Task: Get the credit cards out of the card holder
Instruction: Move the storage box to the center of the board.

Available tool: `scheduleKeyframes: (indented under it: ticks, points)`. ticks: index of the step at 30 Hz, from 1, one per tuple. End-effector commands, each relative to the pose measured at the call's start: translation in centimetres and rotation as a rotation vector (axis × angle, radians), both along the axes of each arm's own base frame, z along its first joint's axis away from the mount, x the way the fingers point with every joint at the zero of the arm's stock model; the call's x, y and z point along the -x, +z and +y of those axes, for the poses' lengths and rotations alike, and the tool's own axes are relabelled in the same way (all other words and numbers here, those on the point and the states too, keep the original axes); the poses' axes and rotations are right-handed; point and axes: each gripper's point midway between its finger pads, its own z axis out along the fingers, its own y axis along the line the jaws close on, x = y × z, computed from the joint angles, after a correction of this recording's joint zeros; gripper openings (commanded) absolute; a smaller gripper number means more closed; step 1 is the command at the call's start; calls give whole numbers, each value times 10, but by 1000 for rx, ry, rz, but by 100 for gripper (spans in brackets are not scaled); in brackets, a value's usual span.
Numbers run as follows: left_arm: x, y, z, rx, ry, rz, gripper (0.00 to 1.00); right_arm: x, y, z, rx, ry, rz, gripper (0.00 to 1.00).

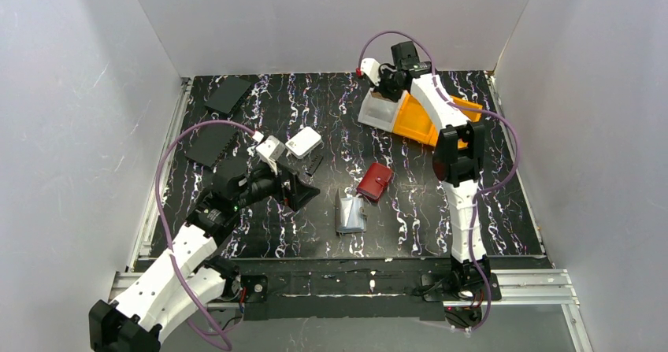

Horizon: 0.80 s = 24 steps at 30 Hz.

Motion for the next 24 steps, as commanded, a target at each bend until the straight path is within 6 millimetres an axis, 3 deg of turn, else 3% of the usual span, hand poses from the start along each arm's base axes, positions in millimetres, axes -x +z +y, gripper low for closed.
scheduleKeyframes:
  ticks: [1,14,24]
  points:
    - [-7,8,1,6,16,-32,98,-21,37,-1,-83,-52,-132,1]
    - [-8,1,-2,3,14,2,98,-33,-10,-12,-85,-123,-48,1]
    - [-6,-1,-3,16,9,18,98,3,-43,-2,-125,-84,139,1]
